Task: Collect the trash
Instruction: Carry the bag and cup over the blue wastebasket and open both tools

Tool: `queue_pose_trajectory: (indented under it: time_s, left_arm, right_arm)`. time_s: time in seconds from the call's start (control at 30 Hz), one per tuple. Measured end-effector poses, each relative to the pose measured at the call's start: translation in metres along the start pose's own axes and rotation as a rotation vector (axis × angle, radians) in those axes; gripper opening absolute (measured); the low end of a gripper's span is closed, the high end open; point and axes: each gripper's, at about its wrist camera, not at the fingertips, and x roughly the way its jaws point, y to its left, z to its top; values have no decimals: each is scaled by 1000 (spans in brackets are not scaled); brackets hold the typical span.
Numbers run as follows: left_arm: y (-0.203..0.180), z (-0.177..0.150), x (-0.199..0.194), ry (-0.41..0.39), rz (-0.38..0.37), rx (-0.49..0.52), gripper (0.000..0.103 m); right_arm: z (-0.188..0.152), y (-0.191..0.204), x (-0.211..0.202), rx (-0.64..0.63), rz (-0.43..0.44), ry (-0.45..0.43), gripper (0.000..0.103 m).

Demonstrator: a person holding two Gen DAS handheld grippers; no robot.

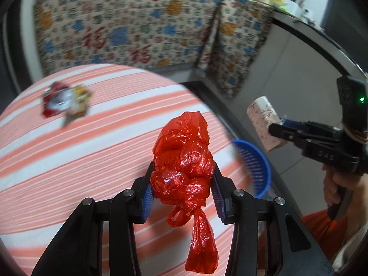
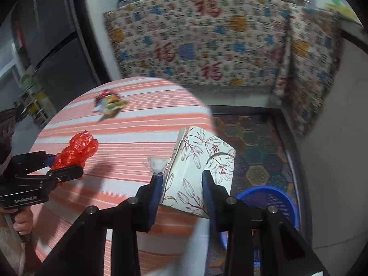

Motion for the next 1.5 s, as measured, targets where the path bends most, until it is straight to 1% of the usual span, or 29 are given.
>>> queue_pose_trajectory:
  time_s: [0.07, 0.17, 0.33, 0.4, 0.47, 0.57, 0.7, 0.77, 1.03, 1.1, 1.13, 1.23, 1.27, 1.3, 1.37, 1.5]
  left_arm:
    - [-26, 7, 17, 7, -37, 18, 44]
    - [-64, 14, 46, 28, -93, 41, 44]
    - [-121, 17, 100, 86, -134, 75, 44]
    - [-140, 17, 119, 104, -143, 86, 44]
    - [-153, 17, 136, 115, -146, 92, 44]
    - [-165, 17, 159, 134, -151, 74, 44]
    - [-170, 12, 180, 155, -145, 56, 45]
    - [-170, 11, 190, 164, -138, 52, 45]
    - [-171, 3, 210, 188, -134, 49, 46]
    - [-172, 2, 215, 192, -143, 47, 47]
    - [-172, 2, 217, 193, -143, 46, 49]
    - [-174, 3, 226, 194, -142, 44, 63]
    - [-174, 4, 229, 196, -142, 41, 64]
    - [-174, 5, 231, 198, -147, 38, 65]
    - [-174, 7, 232, 197, -151, 34, 69]
    - [-174, 10, 226, 182, -158, 35, 71]
  right_arm:
    - [-8, -35, -4, 57, -38, 10, 35]
    - [-16, -77, -11, 116, -87, 8, 35]
    - [-36, -136, -10, 225, -124, -2, 35]
    - [-46, -159, -1, 276, -115, 12, 35]
    - [-55, -180, 11, 312, -119, 46, 36]
    - [-55, -199, 24, 348, -98, 71, 35]
    - [-50, -208, 29, 352, -92, 71, 36]
    - [-54, -211, 27, 348, -92, 74, 36]
    - [-65, -225, 37, 380, -91, 113, 37]
    - [-66, -228, 41, 392, -87, 121, 39]
    - [-66, -230, 43, 404, -80, 123, 40]
    - [-67, -235, 49, 431, -66, 126, 43]
    - [-67, -236, 50, 442, -61, 126, 51]
    - [-67, -238, 52, 456, -62, 125, 54]
    - [-66, -240, 53, 467, -71, 122, 56]
    - [-63, -243, 46, 482, -89, 99, 56]
